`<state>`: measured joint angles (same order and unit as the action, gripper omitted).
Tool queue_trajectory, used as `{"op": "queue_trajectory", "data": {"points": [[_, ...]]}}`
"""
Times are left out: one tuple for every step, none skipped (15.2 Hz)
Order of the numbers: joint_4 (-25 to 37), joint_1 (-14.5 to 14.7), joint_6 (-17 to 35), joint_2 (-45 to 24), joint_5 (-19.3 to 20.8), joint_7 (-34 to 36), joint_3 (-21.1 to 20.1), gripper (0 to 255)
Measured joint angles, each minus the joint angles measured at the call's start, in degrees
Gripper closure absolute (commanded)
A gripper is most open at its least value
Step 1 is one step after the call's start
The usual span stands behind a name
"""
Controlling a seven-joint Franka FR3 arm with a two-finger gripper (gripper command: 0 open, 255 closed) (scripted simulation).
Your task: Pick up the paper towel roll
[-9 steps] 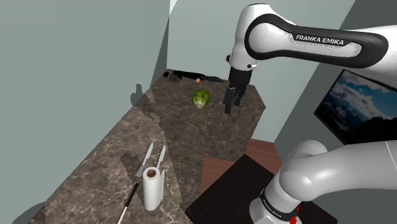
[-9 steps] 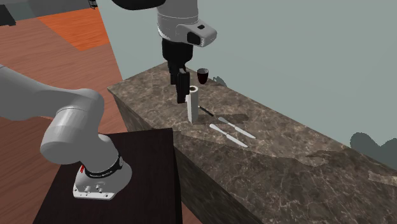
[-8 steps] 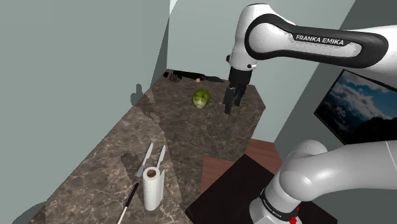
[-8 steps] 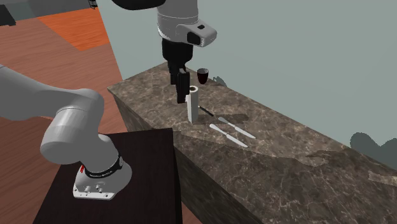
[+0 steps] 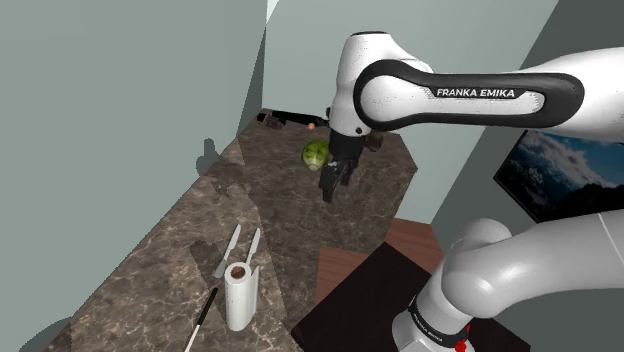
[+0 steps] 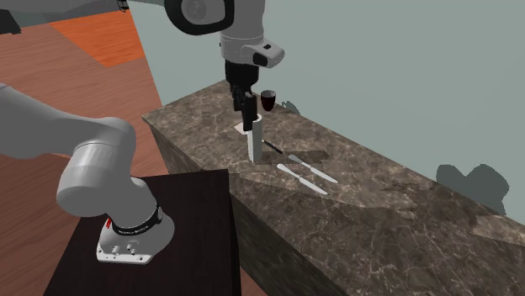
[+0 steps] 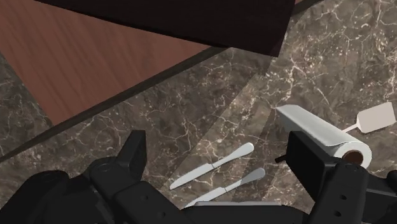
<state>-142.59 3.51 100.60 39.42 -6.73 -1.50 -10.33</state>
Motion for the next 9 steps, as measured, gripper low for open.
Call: {"op": "queue_trajectory", "data": {"points": [[-0.39,0.54,1.59,-0.83,-0.67,1.16,-1.29,0],[-0.59,0.91,2.98,-1.64,-1.09,2.02,-2.31,0],[-0.80,1.12,5.19,-3.39,-1.39,2.80,-3.40,0],[-1.32,1.74,6.97,-4.23,-2.04,4.09,-4.85,0],[-0.94,2.07,8.32,-5.56,-2.35,5.19,-6.05,0],[-0.91,2.44,9.79,-6.70,-2.68,6.31,-7.28,0],[-0.96,2.69,11.27,-7.79,-2.84,7.17,-8.30,0],[-0.90,2.88,13.24,-9.51,-2.94,8.27,-9.59,0],[-0.36,2.96,14.71,-11.17,-2.84,9.29,-10.70,0]]}}
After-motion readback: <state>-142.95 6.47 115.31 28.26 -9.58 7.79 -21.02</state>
